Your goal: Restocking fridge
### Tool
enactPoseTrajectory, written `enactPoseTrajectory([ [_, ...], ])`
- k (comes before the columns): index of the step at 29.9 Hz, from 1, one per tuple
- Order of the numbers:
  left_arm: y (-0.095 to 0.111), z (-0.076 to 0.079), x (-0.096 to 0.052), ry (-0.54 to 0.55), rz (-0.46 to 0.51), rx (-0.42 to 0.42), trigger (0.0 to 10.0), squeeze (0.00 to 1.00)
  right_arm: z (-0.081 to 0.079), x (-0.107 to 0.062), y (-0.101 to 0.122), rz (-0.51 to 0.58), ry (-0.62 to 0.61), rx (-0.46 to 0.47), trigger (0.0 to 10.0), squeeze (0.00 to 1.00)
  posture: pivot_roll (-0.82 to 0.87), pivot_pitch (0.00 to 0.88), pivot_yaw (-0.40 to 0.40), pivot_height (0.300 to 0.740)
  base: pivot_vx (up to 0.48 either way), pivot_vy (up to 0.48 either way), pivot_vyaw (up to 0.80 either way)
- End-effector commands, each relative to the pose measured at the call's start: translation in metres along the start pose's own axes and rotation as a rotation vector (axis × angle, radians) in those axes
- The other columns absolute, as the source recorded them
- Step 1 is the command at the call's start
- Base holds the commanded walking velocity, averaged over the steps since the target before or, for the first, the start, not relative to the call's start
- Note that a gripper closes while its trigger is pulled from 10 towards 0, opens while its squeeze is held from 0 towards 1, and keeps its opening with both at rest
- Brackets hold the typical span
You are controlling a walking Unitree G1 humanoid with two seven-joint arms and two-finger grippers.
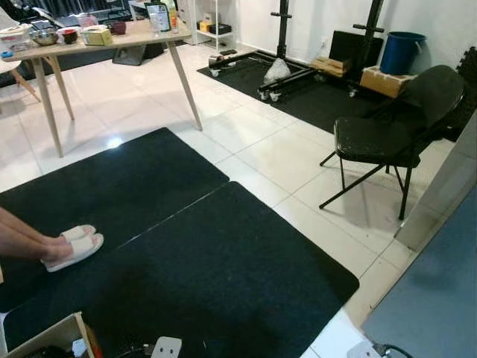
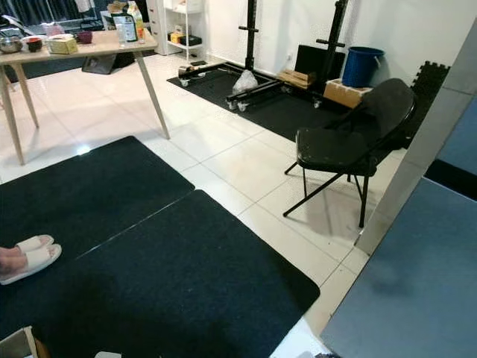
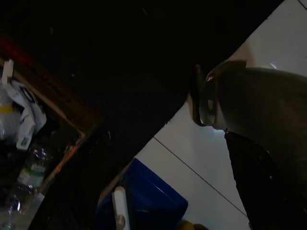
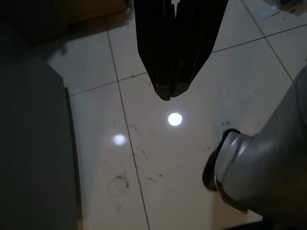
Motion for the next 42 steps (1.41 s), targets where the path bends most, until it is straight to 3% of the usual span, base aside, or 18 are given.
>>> enactPoseTrajectory([
  [1,-0.0018,0.0053,0.0009,-0.021,-0.010,0.005,10.0,0.00,0.0039,0.0000,0.0039,0.011,-0.017,-0.007,10.0,0.00,-0.07,0.000,-0.023,0.740,0.349,0.000,0.00],
  [16,-0.0046,0.0053,0.0006,-0.021,-0.015,0.004,10.0,0.00,0.0015,0.0004,0.0073,0.035,0.000,0.004,10.0,0.00,-0.06,0.000,-0.023,0.740,0.347,0.000,0.00],
  [28,-0.0040,0.0053,0.0006,-0.023,-0.013,0.010,10.0,0.00,0.0016,0.0004,0.0082,0.041,-0.003,0.006,10.0,0.00,-0.06,0.000,-0.022,0.740,0.345,0.000,0.76],
  [42,-0.0046,0.0061,0.0007,-0.025,-0.013,0.011,10.0,0.00,0.0020,0.0005,0.0082,0.039,-0.024,-0.001,10.0,0.00,-0.06,0.000,-0.023,0.740,0.346,0.000,0.00],
])
Point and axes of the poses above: a point about 5 cm out from each wrist's last joint towards the gripper, its own x axis pointing out of the wrist towards the gripper, its own y axis along the axis of the wrist's last joint, z = x × y, the point moved 1 cm from there along x, pointing out of the wrist towards the gripper, and after that the axes turned 14 degrees about -x, right-handed, at the moved point
